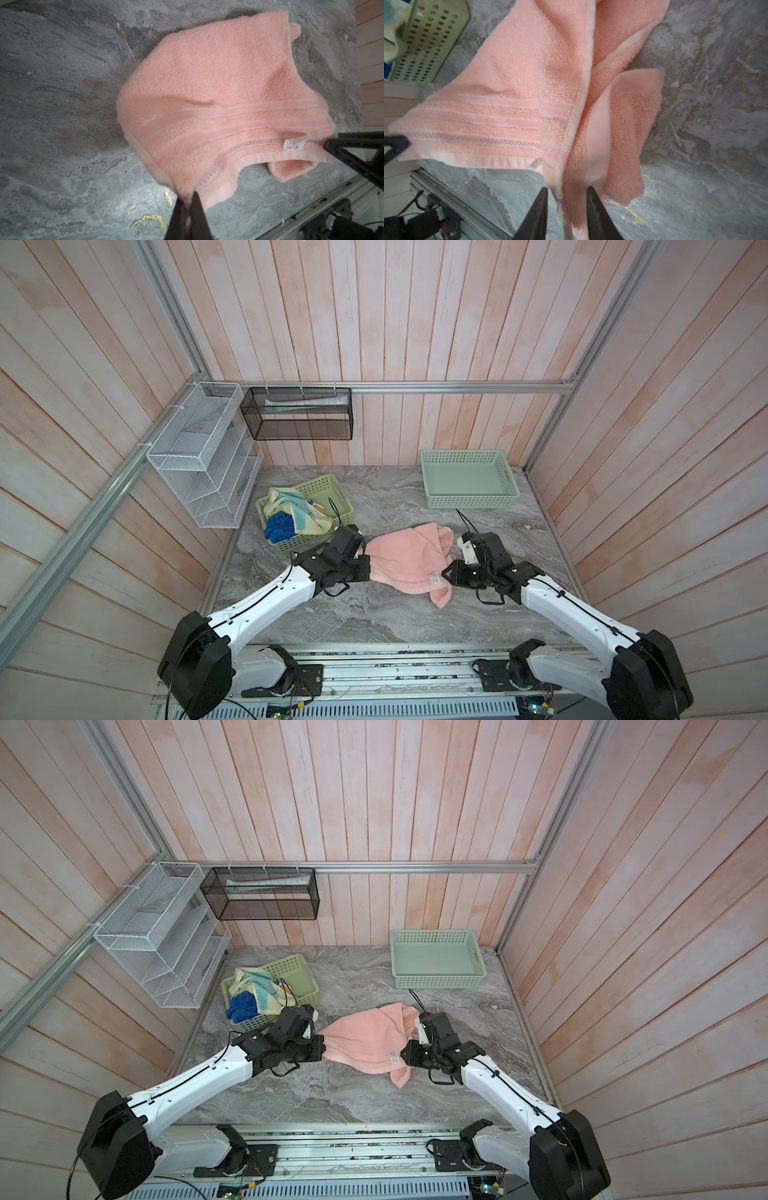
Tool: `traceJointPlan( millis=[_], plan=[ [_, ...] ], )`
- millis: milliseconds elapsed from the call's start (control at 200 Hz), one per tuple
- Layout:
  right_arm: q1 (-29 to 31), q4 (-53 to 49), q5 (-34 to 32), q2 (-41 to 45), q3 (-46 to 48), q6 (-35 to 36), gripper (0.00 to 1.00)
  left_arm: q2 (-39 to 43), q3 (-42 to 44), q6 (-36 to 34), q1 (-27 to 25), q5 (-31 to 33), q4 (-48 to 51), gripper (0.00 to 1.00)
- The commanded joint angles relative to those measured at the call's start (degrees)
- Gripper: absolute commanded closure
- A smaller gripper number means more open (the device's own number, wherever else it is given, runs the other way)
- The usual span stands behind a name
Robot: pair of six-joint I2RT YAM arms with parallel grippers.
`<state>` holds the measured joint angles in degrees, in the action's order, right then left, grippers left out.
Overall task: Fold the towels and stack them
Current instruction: 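Grip two corners of the pink towel's near edge with both grippers, then lift the pink towel high with both grippers, stretching it between them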
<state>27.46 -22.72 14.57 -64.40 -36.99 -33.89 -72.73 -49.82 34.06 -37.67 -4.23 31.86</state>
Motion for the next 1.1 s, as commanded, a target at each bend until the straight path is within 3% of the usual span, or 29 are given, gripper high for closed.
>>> traceJointPlan(
  millis=[0, 155, 350, 580, 805, 990, 1095],
  plan=[
    [0.6, -2.3, -1.1, -0.9, -1.8, 0.6, 0.83, 0.4, 0.0, -0.1, -0.3, -0.3, -1.0, 1.00],
    [1.5, -4.0, -1.3, -1.3, -3.6, 1.0, 1.00, 0.8, -0.8, -0.6, -0.3, -0.5, -0.5, 1.00],
    [1.5, -5.5, -2.7, 3.0, -12.0, 4.8, 1.00, 3.6, -10.8, -6.5, 0.7, 1.2, 5.3, 1.00],
    [1.5, -12.2, -11.6, 4.6, -36.5, 13.4, 1.00, 5.1, -35.7, -16.5, 2.7, 5.0, 10.2, 1.00],
    [1.5, -14.8, -12.4, 1.3, -63.0, 20.3, 1.00, 5.8, -54.5, -21.5, 2.2, -1.7, 4.7, 1.00],
    [1.5, -18.3, -14.5, -1.2, -80.6, 24.3, 1.00, 1.5, -72.7, -22.8, 1.4, 0.0, 11.5, 1.00],
    [1.5, -25.5, -14.4, -6.4, -95.1, 25.7, 1.00, -1.1, -82.4, -22.6, 1.4, -0.5, 15.1, 1.00]
  ],
)
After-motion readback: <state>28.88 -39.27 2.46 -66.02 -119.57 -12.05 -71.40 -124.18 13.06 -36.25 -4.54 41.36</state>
